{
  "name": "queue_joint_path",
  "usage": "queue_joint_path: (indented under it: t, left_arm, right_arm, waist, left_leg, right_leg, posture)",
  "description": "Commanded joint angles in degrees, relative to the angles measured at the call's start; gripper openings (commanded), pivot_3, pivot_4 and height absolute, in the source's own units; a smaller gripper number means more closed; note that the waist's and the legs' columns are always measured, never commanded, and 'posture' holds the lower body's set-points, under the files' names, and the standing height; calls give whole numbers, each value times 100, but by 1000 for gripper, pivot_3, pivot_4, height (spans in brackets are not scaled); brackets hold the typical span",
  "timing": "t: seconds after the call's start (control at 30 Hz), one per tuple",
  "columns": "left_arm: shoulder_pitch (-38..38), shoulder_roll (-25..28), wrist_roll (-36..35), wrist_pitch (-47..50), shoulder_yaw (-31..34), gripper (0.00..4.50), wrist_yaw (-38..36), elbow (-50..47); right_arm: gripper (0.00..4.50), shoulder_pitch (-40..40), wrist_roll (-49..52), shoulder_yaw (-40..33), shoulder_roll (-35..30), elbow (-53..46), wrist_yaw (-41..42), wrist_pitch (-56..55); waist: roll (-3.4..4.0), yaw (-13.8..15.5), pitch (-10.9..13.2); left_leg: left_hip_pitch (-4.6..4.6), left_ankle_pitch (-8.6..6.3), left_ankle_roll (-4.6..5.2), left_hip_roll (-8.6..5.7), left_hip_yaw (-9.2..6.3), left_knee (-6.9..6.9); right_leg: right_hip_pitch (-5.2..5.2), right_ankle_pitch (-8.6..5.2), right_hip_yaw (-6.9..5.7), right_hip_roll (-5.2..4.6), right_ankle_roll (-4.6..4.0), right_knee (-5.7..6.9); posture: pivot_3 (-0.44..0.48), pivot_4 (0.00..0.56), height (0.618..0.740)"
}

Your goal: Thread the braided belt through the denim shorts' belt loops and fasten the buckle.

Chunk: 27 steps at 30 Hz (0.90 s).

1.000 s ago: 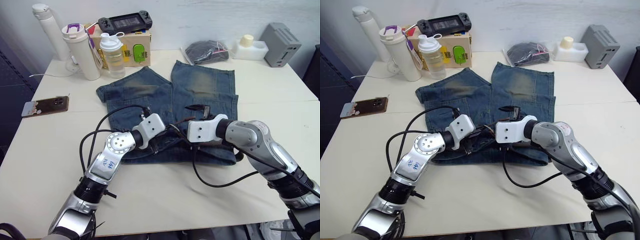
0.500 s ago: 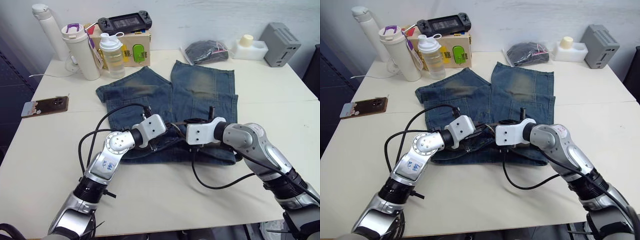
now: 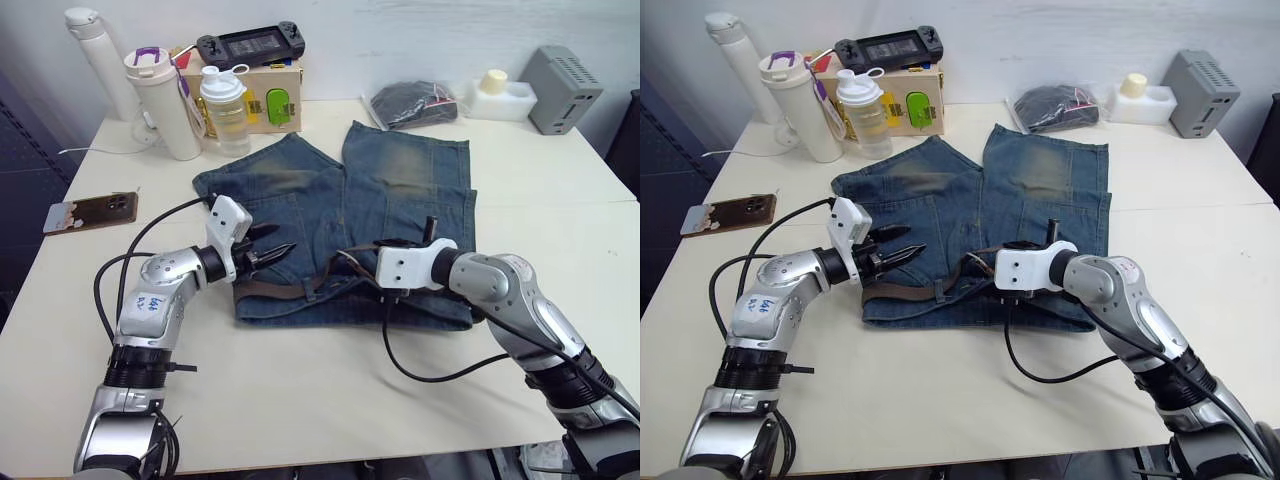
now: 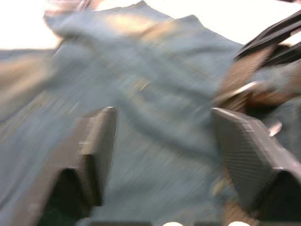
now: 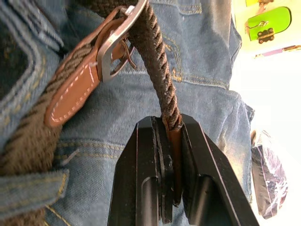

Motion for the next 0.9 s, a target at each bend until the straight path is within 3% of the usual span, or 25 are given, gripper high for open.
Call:
queue_joint_path:
  t: [0.03, 0.07, 0.13, 0.4, 0.5, 0.7, 0.8, 0.9]
  left_arm:
    - [-198, 460, 1147, -949, -671, 1611, 61, 1181]
    - [-182, 529, 1273, -1040, -792, 1477, 6, 1265]
    - [-152, 603, 1420, -1140, -949, 616, -95, 1366]
    - [-229, 617, 1501, -1444, -1071, 616, -194, 1644]
    - [-276, 599, 1475, -1551, -1065, 616, -191, 1693]
    - [-543, 501, 832, -1359, -615, 616, -362, 1262]
    - [-650, 478, 426, -1032, -407, 1392, -577, 906]
    - [-774, 499, 26, -689, -242, 2704, -765, 325]
  right_arm:
    - [0, 266, 204, -565, -24, -430, -132, 37]
    - [0, 356, 257, -705, -68, -501, -158, 25]
    - [0, 539, 396, -1130, -202, -607, -230, -16]
    - [0, 798, 585, -2400, -836, -302, -610, -647]
    - [0, 745, 659, -2348, -833, -322, -646, -827]
    - [0, 598, 376, -1302, -414, -705, -418, -905]
    - [0, 540, 235, -1090, -232, -702, -396, -753]
    - [0, 345, 158, -986, -54, -654, -407, -609]
  waist:
    - [0, 10, 0]
    - [0, 4, 0]
    - [0, 7, 0]
    - [1, 18, -1]
    - [1, 9, -1]
    - [1, -4, -1]
    - [0, 3, 0]
    - [0, 2, 0]
  left_leg:
    - [0, 0, 0, -2, -2, 0]
    - [-1, 0, 0, -3, -2, 0]
    - [-1, 0, 0, -4, 0, -1]
    - [1, 0, 0, -5, 0, 1]
    - [1, 0, 0, -5, 0, 0]
    - [1, 0, 0, -1, 2, 0]
    - [-5, 0, 1, 0, 0, 2]
    - [-12, 0, 2, -2, -4, 10]
  right_leg:
    - [1, 0, -3, 0, 0, 0]
    - [1, 0, -3, 0, 0, -1]
    - [0, 0, -3, 0, 0, 1]
    - [2, 0, -1, -5, 0, 9]
    - [2, 0, -1, -5, 0, 8]
    - [0, 0, 0, -2, 0, 9]
    - [-3, 0, -1, -2, 0, 10]
    - [-4, 0, -2, -5, 0, 9]
  posture:
    - [0, 150, 682]
    - [0, 150, 682]
    - [0, 150, 682]
    - [0, 150, 682]
    - [0, 150, 682]
    - [0, 150, 682]
    - [0, 150, 682]
    - [0, 150, 682]
